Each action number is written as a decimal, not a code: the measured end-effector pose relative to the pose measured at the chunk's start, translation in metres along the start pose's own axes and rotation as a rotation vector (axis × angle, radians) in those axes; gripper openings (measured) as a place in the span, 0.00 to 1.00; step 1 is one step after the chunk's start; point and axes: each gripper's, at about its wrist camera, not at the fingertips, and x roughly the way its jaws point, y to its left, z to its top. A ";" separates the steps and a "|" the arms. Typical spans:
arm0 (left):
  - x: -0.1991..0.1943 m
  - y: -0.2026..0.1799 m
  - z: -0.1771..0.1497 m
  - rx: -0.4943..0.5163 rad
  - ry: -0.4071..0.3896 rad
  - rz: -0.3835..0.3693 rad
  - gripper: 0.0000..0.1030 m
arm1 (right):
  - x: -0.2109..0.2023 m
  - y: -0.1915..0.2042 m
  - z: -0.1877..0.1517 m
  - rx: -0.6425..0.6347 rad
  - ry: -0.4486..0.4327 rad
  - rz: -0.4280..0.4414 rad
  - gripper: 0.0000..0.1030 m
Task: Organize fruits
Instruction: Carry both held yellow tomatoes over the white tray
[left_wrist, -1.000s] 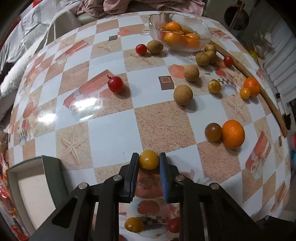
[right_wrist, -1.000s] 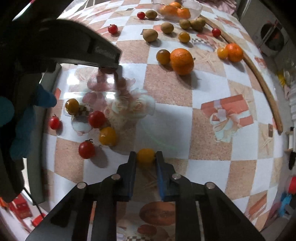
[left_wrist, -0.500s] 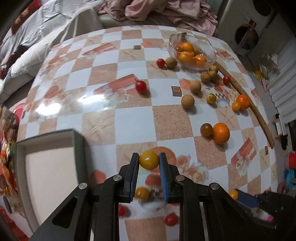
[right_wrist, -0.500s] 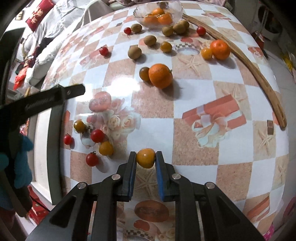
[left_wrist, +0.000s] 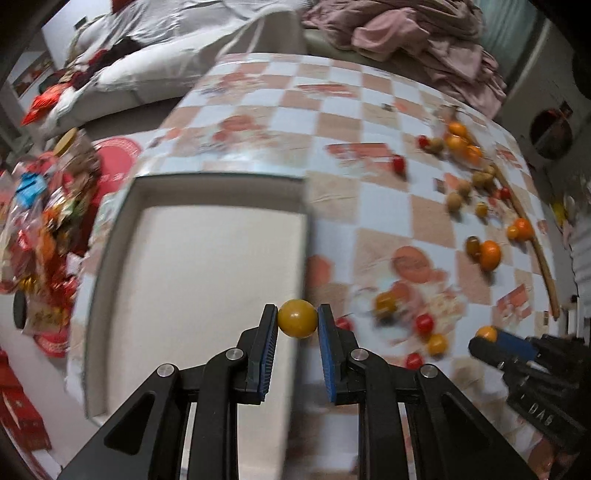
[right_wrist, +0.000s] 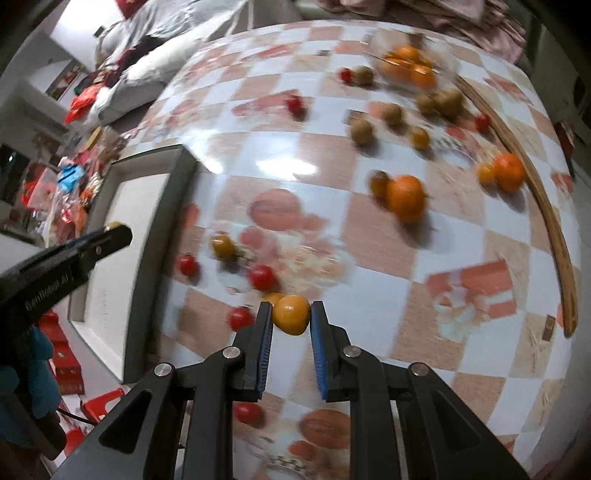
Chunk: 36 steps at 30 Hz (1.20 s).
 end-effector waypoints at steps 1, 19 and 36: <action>0.000 0.013 -0.005 -0.010 0.007 0.002 0.23 | 0.001 0.007 0.001 -0.004 -0.001 0.004 0.22; 0.031 0.137 -0.055 -0.060 0.073 0.079 0.23 | 0.056 0.165 0.027 -0.133 0.034 0.077 0.22; 0.044 0.143 -0.062 0.002 0.071 0.051 0.23 | 0.113 0.193 0.042 -0.231 0.106 -0.046 0.22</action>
